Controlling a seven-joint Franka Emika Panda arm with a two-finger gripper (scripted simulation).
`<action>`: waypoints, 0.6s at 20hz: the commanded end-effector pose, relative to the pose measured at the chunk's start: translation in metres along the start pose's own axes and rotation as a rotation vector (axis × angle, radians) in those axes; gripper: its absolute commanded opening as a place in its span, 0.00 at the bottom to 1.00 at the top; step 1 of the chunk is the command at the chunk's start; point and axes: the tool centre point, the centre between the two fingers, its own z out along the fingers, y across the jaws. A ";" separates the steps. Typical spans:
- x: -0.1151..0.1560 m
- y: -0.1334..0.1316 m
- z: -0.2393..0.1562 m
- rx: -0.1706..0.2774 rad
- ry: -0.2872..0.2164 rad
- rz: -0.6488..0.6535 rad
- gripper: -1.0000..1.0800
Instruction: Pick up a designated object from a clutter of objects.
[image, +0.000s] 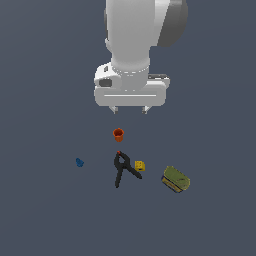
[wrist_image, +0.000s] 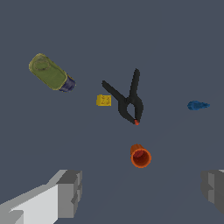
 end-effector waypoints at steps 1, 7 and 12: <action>0.000 0.000 0.000 0.000 0.000 0.000 0.96; 0.008 0.001 -0.016 -0.018 0.042 -0.007 0.96; 0.010 0.001 -0.025 -0.026 0.061 -0.007 0.96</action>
